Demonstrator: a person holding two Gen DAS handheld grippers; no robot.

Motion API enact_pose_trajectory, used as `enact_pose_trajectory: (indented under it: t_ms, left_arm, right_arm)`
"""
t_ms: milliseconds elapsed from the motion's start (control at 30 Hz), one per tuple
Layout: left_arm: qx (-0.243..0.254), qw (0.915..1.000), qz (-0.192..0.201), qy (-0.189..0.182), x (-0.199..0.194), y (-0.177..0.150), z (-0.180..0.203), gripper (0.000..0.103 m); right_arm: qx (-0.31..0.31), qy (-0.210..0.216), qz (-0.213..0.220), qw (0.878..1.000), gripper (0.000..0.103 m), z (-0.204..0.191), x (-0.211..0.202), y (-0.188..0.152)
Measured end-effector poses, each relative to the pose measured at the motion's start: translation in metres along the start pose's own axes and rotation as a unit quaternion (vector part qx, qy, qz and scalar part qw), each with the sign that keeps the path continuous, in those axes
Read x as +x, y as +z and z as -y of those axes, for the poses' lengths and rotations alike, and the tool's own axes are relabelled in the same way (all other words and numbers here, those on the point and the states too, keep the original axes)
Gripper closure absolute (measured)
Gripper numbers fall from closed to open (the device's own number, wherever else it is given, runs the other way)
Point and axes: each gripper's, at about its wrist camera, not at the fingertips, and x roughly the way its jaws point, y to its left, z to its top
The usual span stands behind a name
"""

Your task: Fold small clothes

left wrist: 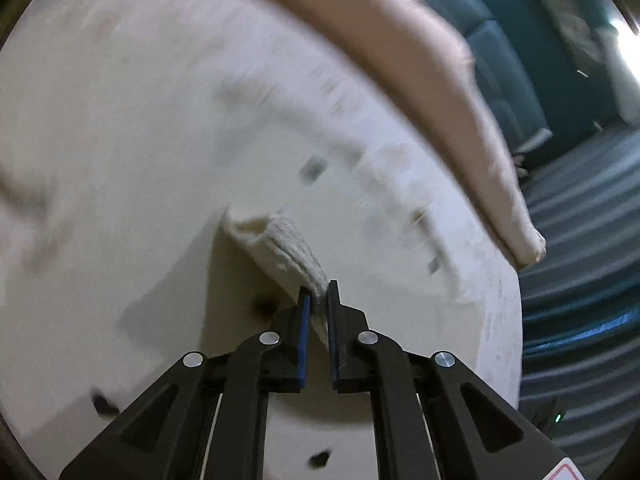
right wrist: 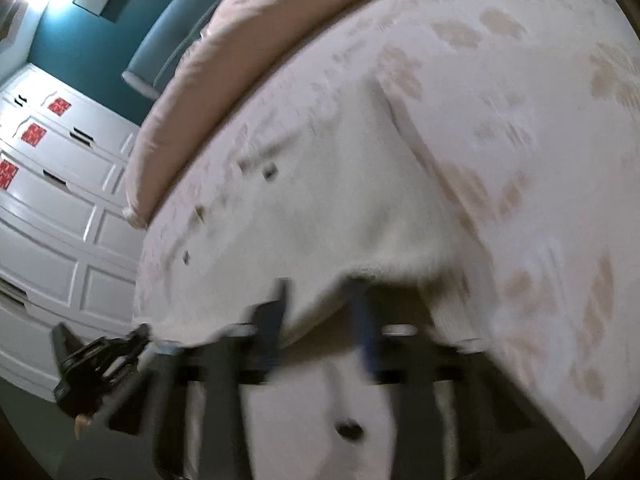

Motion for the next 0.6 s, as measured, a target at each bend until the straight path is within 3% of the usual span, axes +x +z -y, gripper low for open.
enact_pose_trajectory:
  t_ms: [100, 167, 233, 300, 333, 400, 433, 500, 600]
  left_arm:
    - [0.045, 0.9966, 0.064, -0.025, -0.034, 0.025, 0.030, 0.099]
    - [0.066, 0.9923, 0.101, -0.027, -0.057, 0.032, 0.039, 0.099]
    - [0.072, 0.9933, 0.090, 0.000, -0.045, 0.028, 0.028, 0.098]
    - [0.046, 0.9969, 0.037, 0.051, -0.006, 0.014, -0.007, 0.098]
    - [0.030, 0.9972, 0.013, 0.067, 0.010, 0.007, -0.023, 0.098]
    - [0.001, 0.9958, -0.008, 0.091, 0.027, -0.007, -0.052, 0.098]
    - [-0.006, 0.9958, -0.010, 0.091, 0.028, -0.009, -0.059, 0.098]
    - [-0.021, 0.9963, -0.014, 0.083, 0.029, -0.010, -0.067, 0.097]
    - [-0.020, 0.9961, -0.010, 0.085, 0.033, -0.006, -0.065, 0.096]
  right_arm:
    - [-0.027, 0.067, 0.110, 0.991, 0.103, -0.028, -0.055, 0.021]
    - [-0.046, 0.089, 0.155, 0.983, 0.103, -0.038, -0.076, 0.023]
    - [-0.042, 0.054, 0.134, 0.989, 0.103, -0.025, -0.061, 0.019]
    - [-0.009, -0.005, 0.079, 0.997, 0.103, 0.000, -0.029, 0.013]
    - [0.019, -0.009, 0.053, 0.998, 0.103, 0.014, -0.019, 0.007]
    - [0.012, -0.008, 0.059, 0.998, 0.099, 0.013, -0.023, -0.002]
    - [-0.001, -0.017, 0.061, 0.998, 0.088, 0.010, -0.025, -0.005]
    - [-0.041, -0.056, 0.057, 0.996, 0.049, -0.002, -0.021, -0.007]
    - [-0.086, -0.115, 0.033, 0.989, 0.042, -0.014, 0.004, -0.004]
